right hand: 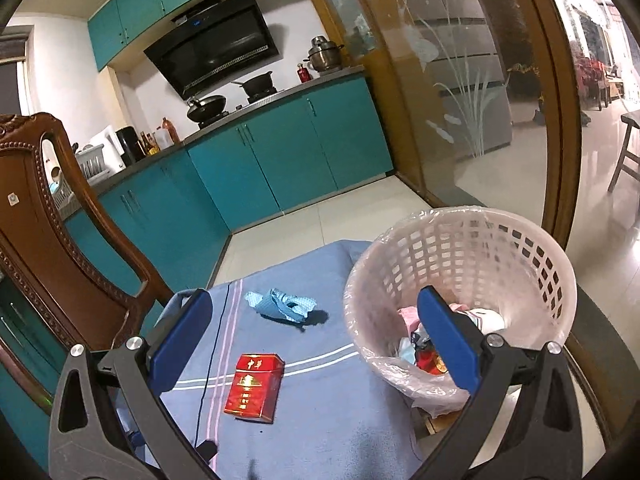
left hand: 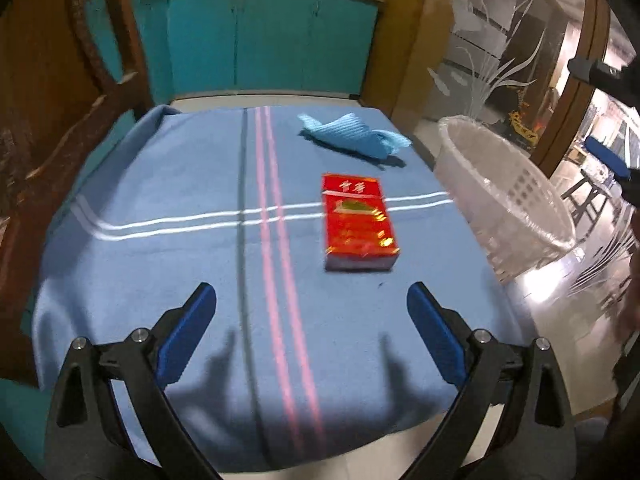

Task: Collect trash
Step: 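Grasp the red cigarette pack with the left gripper and lift it, then grasp the blue cloth with the right gripper while the left holds the cigarette pack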

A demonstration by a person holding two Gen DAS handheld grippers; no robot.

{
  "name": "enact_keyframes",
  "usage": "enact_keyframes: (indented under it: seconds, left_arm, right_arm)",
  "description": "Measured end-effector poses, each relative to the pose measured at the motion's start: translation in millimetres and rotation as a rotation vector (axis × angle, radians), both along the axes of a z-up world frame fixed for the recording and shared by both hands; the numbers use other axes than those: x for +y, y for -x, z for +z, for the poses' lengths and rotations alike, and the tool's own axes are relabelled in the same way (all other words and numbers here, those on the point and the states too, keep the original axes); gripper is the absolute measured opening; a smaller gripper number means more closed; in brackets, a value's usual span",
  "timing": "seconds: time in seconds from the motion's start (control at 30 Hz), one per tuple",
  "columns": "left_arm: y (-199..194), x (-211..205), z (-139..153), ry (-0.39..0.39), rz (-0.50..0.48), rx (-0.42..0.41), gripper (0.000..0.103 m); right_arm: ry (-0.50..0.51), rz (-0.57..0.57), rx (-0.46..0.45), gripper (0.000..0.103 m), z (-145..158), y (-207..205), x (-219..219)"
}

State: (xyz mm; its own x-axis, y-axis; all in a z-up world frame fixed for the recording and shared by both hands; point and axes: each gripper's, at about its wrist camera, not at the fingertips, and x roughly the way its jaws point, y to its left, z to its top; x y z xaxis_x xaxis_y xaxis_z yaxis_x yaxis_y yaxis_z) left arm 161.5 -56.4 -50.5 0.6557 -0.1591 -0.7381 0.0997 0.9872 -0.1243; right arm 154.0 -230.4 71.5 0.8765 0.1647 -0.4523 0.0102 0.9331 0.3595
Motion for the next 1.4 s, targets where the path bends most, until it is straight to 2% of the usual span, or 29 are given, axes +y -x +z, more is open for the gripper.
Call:
enact_keyframes:
  seconds: [0.17, 0.27, 0.3, 0.33, 0.37, 0.4, 0.43, 0.47, 0.53, 0.6, 0.67, 0.8, 0.93, 1.07, 1.2, 1.33, 1.4]
  left_arm:
    - [-42.8, -27.9, -9.8, 0.026, -0.04, 0.042, 0.096]
    - [-83.9, -49.3, -35.0, 0.013, -0.062, 0.129, 0.096]
    - [-91.0, -51.5, -42.4, -0.001, -0.054, 0.154, 0.091]
    - [-93.0, -53.4, -44.1, -0.029, -0.043, 0.132, 0.084]
    - [-92.2, -54.4, -41.4, -0.057, -0.042, 0.113, 0.057]
    - [-89.5, -51.1, -37.7, -0.035, -0.039, 0.116, 0.057]
    - [-82.9, -43.0, -29.6, 0.018, -0.033, 0.104, 0.056]
    - [-76.4, -37.9, -21.3, 0.027, -0.034, 0.082, 0.056]
    - [-50.0, -26.0, 7.5, -0.045, -0.038, -0.017, 0.056]
    - [-24.0, -7.5, 33.1, -0.082, -0.004, -0.102, 0.056]
    - [2.5, 17.8, 56.9, -0.066, 0.054, -0.164, 0.056]
    - [37.7, 45.2, 75.4, -0.046, 0.126, -0.254, 0.056]
    - [39.4, 53.3, 75.3, 0.004, 0.115, -0.247, 0.056]
    - [34.6, 57.7, 73.7, 0.006, 0.111, -0.256, 0.057]
    - [35.5, 67.2, 78.4, 0.024, 0.115, -0.26, 0.057]
    - [35.8, 70.6, 82.9, 0.011, 0.123, -0.28, 0.057]
    - [31.7, 71.0, 80.5, 0.001, 0.123, -0.269, 0.057]
  right_arm:
    - [0.023, -0.008, 0.0, 0.1, -5.0, -1.5, 0.9]
    - [0.022, -0.001, 0.0, 0.1, -6.8, -4.5, 3.1]
    - [0.025, 0.005, 0.006, 0.1, -8.4, -6.4, 5.1]
    - [0.034, 0.012, 0.013, 0.1, -10.3, -8.6, 7.4]
    - [0.042, 0.018, 0.016, 0.1, -10.8, -10.1, 10.1]
    - [0.053, 0.026, 0.019, 0.1, -11.7, -11.8, 12.7]
    - [0.071, 0.04, 0.024, 0.1, -13.5, -14.4, 16.2]
    - [0.082, 0.047, 0.027, 0.1, -14.8, -15.7, 18.6]
    - [0.104, 0.061, 0.042, 0.1, -19.3, -20.9, 25.0]
    - [0.131, 0.085, 0.072, 0.1, -27.7, -28.9, 34.1]
    - [0.161, 0.108, 0.091, 0.1, -34.9, -35.6, 44.7]
    - [0.199, 0.165, 0.142, 0.1, -51.1, -50.7, 65.6]
    - [0.265, 0.221, 0.188, 0.1, -66.2, -62.7, 89.1]
    - [0.344, 0.255, 0.219, 0.1, -74.0, -84.6, 113.7]
    - [0.454, 0.254, 0.231, 0.1, -82.7, -132.5, 142.7]
    - [0.545, 0.228, 0.31, 0.1, -105.9, -183.7, 165.2]
    - [0.594, 0.248, 0.357, 0.098, -121.7, -195.2, 174.9]
